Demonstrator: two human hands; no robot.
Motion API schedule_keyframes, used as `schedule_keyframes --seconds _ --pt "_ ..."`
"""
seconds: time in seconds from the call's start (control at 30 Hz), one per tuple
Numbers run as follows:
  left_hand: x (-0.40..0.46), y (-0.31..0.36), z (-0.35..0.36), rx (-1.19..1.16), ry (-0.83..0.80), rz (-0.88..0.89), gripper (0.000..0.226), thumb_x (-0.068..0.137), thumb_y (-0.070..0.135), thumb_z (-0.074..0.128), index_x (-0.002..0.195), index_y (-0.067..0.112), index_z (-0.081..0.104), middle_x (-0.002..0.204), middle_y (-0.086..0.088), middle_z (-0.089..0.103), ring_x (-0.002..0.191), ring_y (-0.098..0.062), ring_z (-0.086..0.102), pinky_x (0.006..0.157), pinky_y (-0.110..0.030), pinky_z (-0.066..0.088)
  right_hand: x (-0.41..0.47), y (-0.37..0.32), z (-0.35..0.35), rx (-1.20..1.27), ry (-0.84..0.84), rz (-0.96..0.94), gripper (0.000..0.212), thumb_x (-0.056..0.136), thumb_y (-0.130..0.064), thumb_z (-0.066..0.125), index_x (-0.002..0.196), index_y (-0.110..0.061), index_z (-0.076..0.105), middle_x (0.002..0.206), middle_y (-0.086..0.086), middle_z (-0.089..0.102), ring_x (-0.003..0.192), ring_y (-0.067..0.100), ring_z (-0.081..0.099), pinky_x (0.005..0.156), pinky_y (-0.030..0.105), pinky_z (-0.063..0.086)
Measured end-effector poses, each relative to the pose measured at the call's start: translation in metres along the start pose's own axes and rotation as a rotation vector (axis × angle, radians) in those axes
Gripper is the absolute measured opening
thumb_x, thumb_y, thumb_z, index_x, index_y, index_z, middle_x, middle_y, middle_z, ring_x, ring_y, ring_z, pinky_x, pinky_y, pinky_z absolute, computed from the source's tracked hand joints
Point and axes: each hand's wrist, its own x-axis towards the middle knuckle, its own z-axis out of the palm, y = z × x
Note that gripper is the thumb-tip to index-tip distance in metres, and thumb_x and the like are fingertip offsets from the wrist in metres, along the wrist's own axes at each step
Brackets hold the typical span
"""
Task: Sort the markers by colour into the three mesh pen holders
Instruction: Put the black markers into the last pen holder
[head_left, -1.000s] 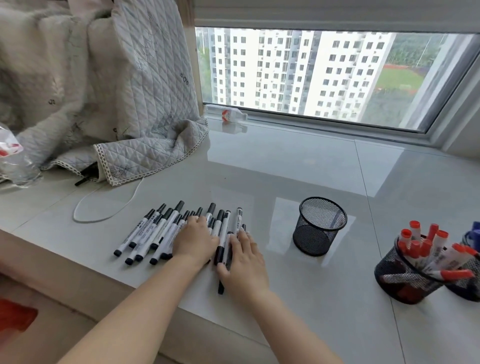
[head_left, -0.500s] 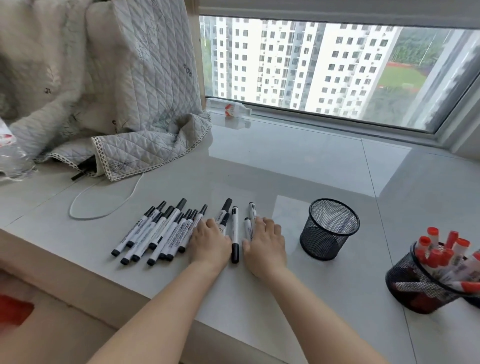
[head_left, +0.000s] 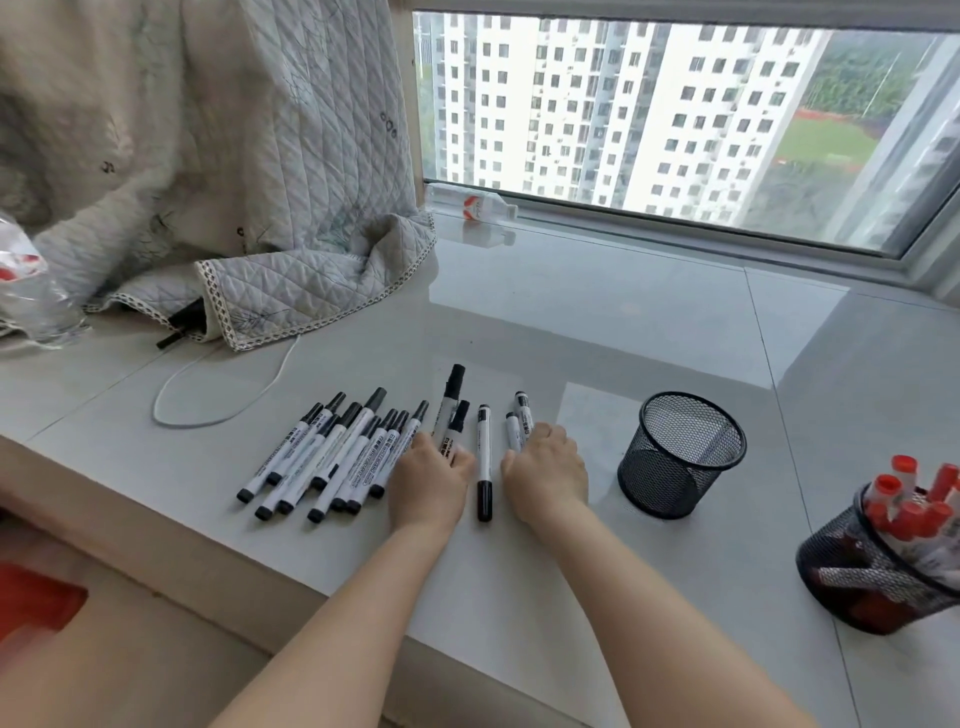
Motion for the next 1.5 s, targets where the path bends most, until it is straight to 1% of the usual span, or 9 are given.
schedule_keyframes --seconds 0.27,0.63,0.73,0.87,0.97,1.13,1.23,1.4,1.5 --pt "-0.014 -0.002 -0.004 -0.274 0.065 -0.057 0.019 0.084 0.026 0.057 0.085 0.008 0.049 0.073 -0.007 0.056 0.067 -0.023 0.046 0.06 -0.027 0.032 -0.011 0.008 -0.005 -0.064 0.006 -0.057 0.016 0.085 -0.009 0.04 0.101 -0.01 0.045 0.105 0.013 0.062 0.096 0.032 0.058 0.068 0.031 0.034" --pt "-0.013 0.002 -0.022 -0.473 -0.109 -0.183 0.01 0.083 0.022 0.054 0.074 0.019 0.05 0.059 0.0 0.058 0.059 -0.015 0.059 0.045 -0.022 0.037 -0.044 0.027 -0.038 0.081 -0.059 -0.183 0.008 0.088 -0.012 0.039 0.089 -0.017 0.033 0.077 0.006 0.051 0.074 0.03 0.047 0.059 0.034 0.034" --pt "-0.016 0.016 -0.025 -0.517 -0.061 -0.165 0.019 0.08 0.02 0.058 0.065 0.018 0.048 0.055 -0.001 0.055 0.053 -0.015 0.056 0.049 -0.026 0.04 -0.039 0.026 -0.076 0.319 0.051 -0.177 0.008 0.09 -0.017 0.041 0.098 -0.013 0.043 0.084 0.011 0.056 0.075 0.033 0.053 0.06 0.036 0.043" --pt "-0.016 0.058 -0.028 -0.588 -0.041 -0.121 0.023 0.079 0.023 0.061 0.062 0.016 0.048 0.052 0.0 0.052 0.038 -0.006 0.049 0.038 -0.02 0.037 -0.028 0.028 -0.137 0.939 0.241 -0.202 0.02 0.089 -0.011 0.046 0.081 -0.028 0.042 0.064 0.001 0.048 0.048 0.016 0.045 0.041 0.026 0.039" --pt "-0.016 0.096 -0.023 -0.685 -0.067 -0.014 0.025 0.08 0.029 0.063 0.065 0.016 0.048 0.053 0.001 0.052 0.035 0.001 0.047 0.035 -0.016 0.037 -0.02 0.042 -0.173 1.108 0.555 -0.264 0.026 0.087 -0.004 0.045 0.08 -0.029 0.042 0.057 -0.003 0.048 0.04 0.008 0.045 0.039 0.021 0.04" --pt "-0.022 0.148 -0.01 -0.853 -0.081 0.095 0.027 0.083 0.032 0.063 0.066 0.02 0.046 0.055 0.003 0.052 0.039 0.0 0.051 0.044 -0.018 0.042 0.005 0.075 -0.181 1.13 0.833 -0.198 0.023 0.086 -0.002 0.043 0.084 -0.025 0.043 0.063 -0.002 0.053 0.043 0.004 0.052 0.052 0.027 0.051" --pt "-0.023 0.17 0.0 -0.922 -0.094 0.111 0.027 0.084 0.033 0.062 0.066 0.02 0.047 0.054 0.005 0.052 0.04 -0.001 0.052 0.048 -0.023 0.042 0.015 0.093 -0.154 1.001 0.777 -0.14 0.012 0.09 -0.006 0.044 0.092 -0.018 0.042 0.077 0.008 0.059 0.046 0.003 0.055 0.052 0.019 0.049" --pt "-0.029 0.187 0.019 -0.925 -0.224 0.186 0.025 0.084 0.039 0.062 0.068 0.022 0.051 0.058 0.009 0.054 0.05 -0.002 0.052 0.053 -0.019 0.043 0.018 0.124 -0.124 0.868 0.659 -0.052 0.01 0.09 -0.007 0.042 0.092 -0.017 0.041 0.067 -0.001 0.058 0.049 0.006 0.062 0.061 0.043 0.055" --pt "-0.032 0.19 0.027 -0.931 -0.266 0.193 0.026 0.085 0.039 0.061 0.068 0.022 0.05 0.057 0.009 0.051 0.048 -0.001 0.048 0.053 -0.019 0.042 0.015 0.128 -0.123 0.901 0.658 -0.026 0.012 0.09 -0.008 0.042 0.091 -0.019 0.041 0.071 0.004 0.059 0.05 0.002 0.062 0.056 0.03 0.055"
